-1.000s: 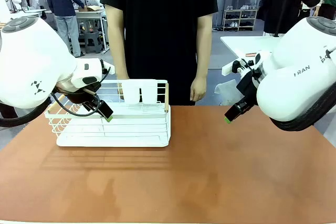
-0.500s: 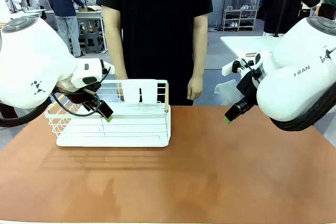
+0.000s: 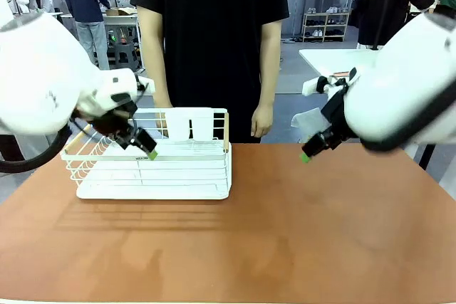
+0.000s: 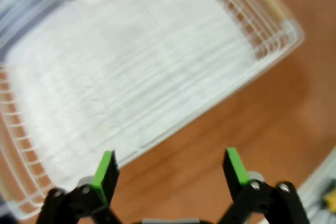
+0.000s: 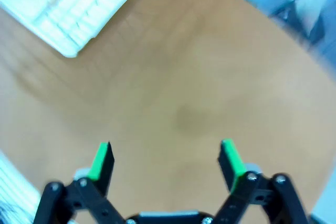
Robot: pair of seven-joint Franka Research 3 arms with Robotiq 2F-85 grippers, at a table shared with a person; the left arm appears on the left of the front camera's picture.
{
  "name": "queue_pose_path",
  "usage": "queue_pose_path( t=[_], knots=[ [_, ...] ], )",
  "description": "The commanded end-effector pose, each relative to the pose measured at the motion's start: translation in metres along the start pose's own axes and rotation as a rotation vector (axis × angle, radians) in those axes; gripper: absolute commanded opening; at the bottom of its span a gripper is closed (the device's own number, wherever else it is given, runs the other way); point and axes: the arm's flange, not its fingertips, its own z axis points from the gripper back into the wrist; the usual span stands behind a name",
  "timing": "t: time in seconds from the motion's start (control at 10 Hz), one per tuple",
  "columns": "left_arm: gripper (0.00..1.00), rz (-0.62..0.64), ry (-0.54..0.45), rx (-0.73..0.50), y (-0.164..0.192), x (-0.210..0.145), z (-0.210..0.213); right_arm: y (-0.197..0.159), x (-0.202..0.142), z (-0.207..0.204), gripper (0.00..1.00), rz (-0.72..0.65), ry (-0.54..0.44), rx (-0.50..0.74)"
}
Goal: Clean the table.
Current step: Pick up the Lint Roller when the human hands it over.
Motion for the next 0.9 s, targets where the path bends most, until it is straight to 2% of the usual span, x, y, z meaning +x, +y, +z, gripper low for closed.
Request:
queue_pose_path(
  t=[0.0,0.1,0.2,0.3,0.4,0.5,0.7,0.8],
  knots=[
    [1.00,0.209,-0.039,-0.347,0.086,0.005,0.086,-0.087,0.004,0.084,1.00,-0.264,-0.025,0.313],
    [1.00,0.275,-0.086,-0.472,0.122,-0.009,0.117,-0.121,-0.006,0.105,1.00,-0.382,-0.035,0.484],
    [1.00,0.369,-0.138,-0.550,0.156,-0.028,0.146,-0.151,-0.021,0.120,1.00,-0.480,-0.050,0.559],
    [1.00,0.444,-0.210,-0.603,0.194,-0.056,0.174,-0.186,-0.044,0.139,1.00,-0.565,-0.096,0.692],
    [1.00,0.491,-0.217,-0.568,0.223,-0.087,0.194,-0.215,-0.069,0.153,1.00,-0.619,-0.144,0.810],
    [1.00,0.576,-0.257,-0.551,0.248,-0.120,0.220,-0.239,-0.096,0.169,1.00,-0.672,-0.143,0.755],
    [1.00,0.708,-0.355,-0.528,0.295,-0.180,0.266,-0.281,-0.154,0.192,1.00,-0.768,-0.202,0.758],
    [1.00,0.749,-0.308,-0.582,0.306,-0.193,0.269,-0.287,-0.167,0.197,1.00,-0.790,-0.207,0.741]
  ],
)
